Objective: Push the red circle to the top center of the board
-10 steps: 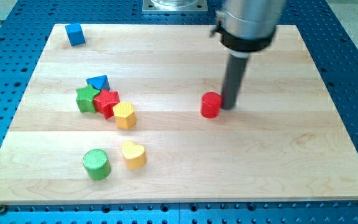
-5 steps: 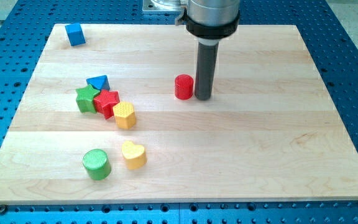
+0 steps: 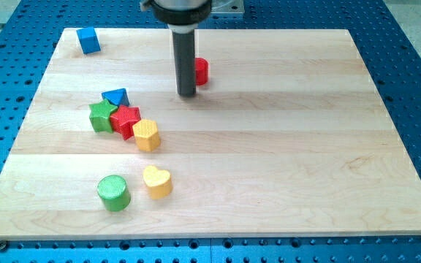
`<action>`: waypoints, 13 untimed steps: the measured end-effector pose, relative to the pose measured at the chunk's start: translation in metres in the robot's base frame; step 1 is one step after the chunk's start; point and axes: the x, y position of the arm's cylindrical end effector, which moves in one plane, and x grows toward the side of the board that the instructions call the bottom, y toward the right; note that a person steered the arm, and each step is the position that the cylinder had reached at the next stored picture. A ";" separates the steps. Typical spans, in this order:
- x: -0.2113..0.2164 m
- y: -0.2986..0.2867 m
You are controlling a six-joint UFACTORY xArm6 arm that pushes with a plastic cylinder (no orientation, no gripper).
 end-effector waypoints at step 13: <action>-0.073 0.017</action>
